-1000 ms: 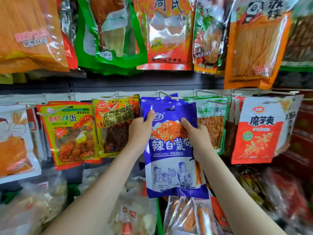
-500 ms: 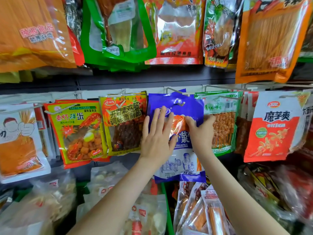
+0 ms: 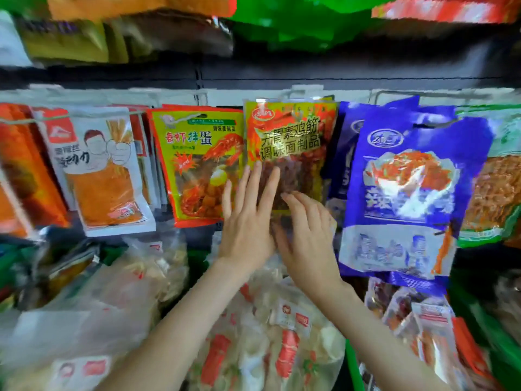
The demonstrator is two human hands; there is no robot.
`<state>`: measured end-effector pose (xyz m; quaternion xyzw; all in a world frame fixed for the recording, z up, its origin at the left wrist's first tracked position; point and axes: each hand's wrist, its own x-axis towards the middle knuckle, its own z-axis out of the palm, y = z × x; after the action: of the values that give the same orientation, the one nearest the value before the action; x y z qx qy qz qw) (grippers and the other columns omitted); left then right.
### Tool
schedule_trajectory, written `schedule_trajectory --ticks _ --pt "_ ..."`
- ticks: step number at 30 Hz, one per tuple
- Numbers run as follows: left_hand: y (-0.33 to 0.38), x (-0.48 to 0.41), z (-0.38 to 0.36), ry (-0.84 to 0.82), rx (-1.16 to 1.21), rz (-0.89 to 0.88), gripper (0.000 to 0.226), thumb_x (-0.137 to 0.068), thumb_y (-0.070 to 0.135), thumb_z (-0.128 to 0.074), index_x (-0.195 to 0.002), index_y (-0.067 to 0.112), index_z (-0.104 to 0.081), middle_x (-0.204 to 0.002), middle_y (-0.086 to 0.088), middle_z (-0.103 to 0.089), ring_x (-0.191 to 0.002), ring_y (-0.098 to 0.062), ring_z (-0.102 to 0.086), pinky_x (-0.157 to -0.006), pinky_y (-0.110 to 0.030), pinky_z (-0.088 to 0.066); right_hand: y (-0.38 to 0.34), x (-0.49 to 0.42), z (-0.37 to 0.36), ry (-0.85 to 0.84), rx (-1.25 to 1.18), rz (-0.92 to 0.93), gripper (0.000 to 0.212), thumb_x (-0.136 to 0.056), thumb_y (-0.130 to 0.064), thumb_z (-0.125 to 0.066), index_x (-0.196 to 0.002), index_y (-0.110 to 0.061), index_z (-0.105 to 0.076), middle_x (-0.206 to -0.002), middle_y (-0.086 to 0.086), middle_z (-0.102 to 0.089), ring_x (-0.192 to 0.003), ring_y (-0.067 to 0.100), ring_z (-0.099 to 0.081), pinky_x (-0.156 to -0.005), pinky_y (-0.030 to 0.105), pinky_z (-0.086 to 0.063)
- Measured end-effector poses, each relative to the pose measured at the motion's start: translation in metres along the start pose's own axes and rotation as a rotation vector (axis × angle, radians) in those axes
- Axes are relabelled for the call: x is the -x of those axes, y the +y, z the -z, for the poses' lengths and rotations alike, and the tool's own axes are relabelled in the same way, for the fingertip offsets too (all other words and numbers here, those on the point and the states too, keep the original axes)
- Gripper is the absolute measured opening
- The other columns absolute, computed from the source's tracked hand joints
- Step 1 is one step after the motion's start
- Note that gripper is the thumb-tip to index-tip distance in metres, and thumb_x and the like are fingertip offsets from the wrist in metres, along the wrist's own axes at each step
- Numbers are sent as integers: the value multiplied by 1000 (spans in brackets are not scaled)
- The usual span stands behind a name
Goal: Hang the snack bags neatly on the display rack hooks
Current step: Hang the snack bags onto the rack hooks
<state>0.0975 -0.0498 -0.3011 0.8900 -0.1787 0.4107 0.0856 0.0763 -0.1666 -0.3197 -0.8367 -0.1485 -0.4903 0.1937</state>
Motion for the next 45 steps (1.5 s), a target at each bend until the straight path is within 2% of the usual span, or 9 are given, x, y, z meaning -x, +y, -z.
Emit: schedule_trajectory --ticks 4,9,14,18,24,26,31,37,45 --pt "-56 11 17 -73 -13 63 72 -79 21 -42 -147 21 -20 -153 -10 -23 -141 -26 -19 -114 -45 -13 -39 -19 -42 -133 -91 -79 44 -85 -31 -51 -122 -9 -45 -118 11 -57 -109 26 -47 -90 34 -33" --pt "-100 18 79 -220 113 167 80 -76 4 -57 -146 23 -24 -140 -9 -45 -117 -29 -50 -95 -38 -45 -100 -55 -56 -280 -137 -157 37 -82 -37 -44 -105 -8 -45 -88 14 -57 -82 32 -50 -68 37 -33" --pt "-126 4 142 -347 135 423 57 -72 14 -56 -129 13 -52 -114 -7 -64 -97 -21 -59 -78 -25 -43 -159 -87 -36 -537 -270 -186 30 -83 -31 -43 -99 -8 -54 -86 11 -57 -82 32 -51 -70 40 -40" --pt "-132 -24 191 -648 130 544 54 -92 17 -44 -144 18 -31 -133 -7 -48 -119 -26 -47 -92 -33 -37 -199 -124 -8 -694 -264 -169 29 -73 -23 -42 -89 -6 -58 -77 11 -60 -77 27 -48 -67 34 -32" --pt "-138 -58 276 -768 147 666 29 -89 23 -44 -117 19 -51 -116 -4 -55 -107 -28 -55 -76 -37 -44 -251 -173 42 -953 -365 -274 42 -69 -26 -35 -91 -3 -63 -84 18 -63 -77 38 -61 -65 42 -51" --pt "-144 -70 302 -796 134 685 30 -87 31 -41 -114 22 -53 -112 -2 -58 -104 -27 -58 -76 -37 -47 -270 -195 60 -976 -368 -304 52 -73 -29 -29 -104 -1 -60 -99 21 -61 -95 38 -56 -79 44 -46" --pt "-172 -81 348 -847 151 730 53 -83 40 -25 -129 27 -49 -124 2 -55 -113 -21 -53 -84 -37 -50 -311 -241 77 -1023 -351 -277 34 -88 -6 -50 -123 -3 -50 -122 16 -52 -117 33 -45 -96 35 -36" --pt "-216 -115 414 -829 163 741 39 -95 29 -42 -132 15 -39 -118 -7 -53 -103 -26 -56 -74 -35 -45 -352 -285 83 -1058 -345 -446 38 -89 -8 -52 -126 -13 -45 -124 8 -49 -113 25 -48 -88 35 -43" --pt "-246 -232 479 -617 213 534 34 -95 26 -42 -127 13 -46 -117 -7 -56 -102 -26 -57 -76 -35 -45 -382 -418 117 -650 -357 -409 41 -89 -3 -50 -128 -4 -40 -122 12 -44 -108 27 -48 -81 29 -41"
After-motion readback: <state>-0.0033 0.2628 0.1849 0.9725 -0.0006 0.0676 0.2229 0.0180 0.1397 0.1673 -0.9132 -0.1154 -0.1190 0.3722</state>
